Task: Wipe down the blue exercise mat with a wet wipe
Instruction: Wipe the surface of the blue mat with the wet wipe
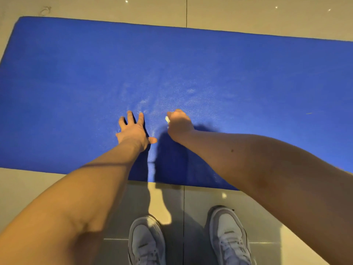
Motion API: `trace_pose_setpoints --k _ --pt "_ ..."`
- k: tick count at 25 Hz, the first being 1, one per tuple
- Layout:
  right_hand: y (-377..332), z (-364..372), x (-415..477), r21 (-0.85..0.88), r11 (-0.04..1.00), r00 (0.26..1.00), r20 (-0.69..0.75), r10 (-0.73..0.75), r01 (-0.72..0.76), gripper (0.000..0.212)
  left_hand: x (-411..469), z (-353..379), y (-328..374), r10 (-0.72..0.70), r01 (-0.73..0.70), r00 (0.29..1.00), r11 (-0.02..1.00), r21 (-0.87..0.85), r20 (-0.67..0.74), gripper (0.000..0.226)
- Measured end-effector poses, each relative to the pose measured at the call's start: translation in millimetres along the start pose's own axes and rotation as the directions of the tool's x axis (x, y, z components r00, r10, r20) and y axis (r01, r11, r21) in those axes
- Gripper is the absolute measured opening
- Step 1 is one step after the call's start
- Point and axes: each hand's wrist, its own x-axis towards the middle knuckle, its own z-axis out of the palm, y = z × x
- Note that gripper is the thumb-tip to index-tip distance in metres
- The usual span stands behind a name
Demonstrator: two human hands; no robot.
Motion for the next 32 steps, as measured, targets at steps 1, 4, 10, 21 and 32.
trace_pose_setpoints --k 1,4,10,21,32 --pt "13 -4 -3 -0.001 0.999 0.999 -0.008 0.042 -0.042 0.023 -1 0 0 0.001 -0.001 1.000 1.000 0.005 -0.003 0.114" --pt "48 -16 -11 -0.006 0.981 0.981 -0.021 0.194 -0.194 0.020 -1 0 -2 0.007 -0.007 1.000 1.000 0.005 -0.008 0.115" --pt "29 -9 -9 -0.074 0.952 0.954 -0.048 0.295 -0.298 0.024 -3 0 -3 0.012 -0.012 1.000 1.000 0.029 -0.004 0.115" --pt "22 4 -40 0.131 0.970 0.976 -0.049 0.214 -0.206 0.028 -42 27 -21 -0.005 0.003 0.999 0.998 -0.055 -0.035 0.104" --pt "20 22 -57 0.180 0.961 0.975 -0.036 0.219 -0.209 0.018 -60 46 -17 0.001 0.000 1.000 1.000 -0.024 0.029 0.121"
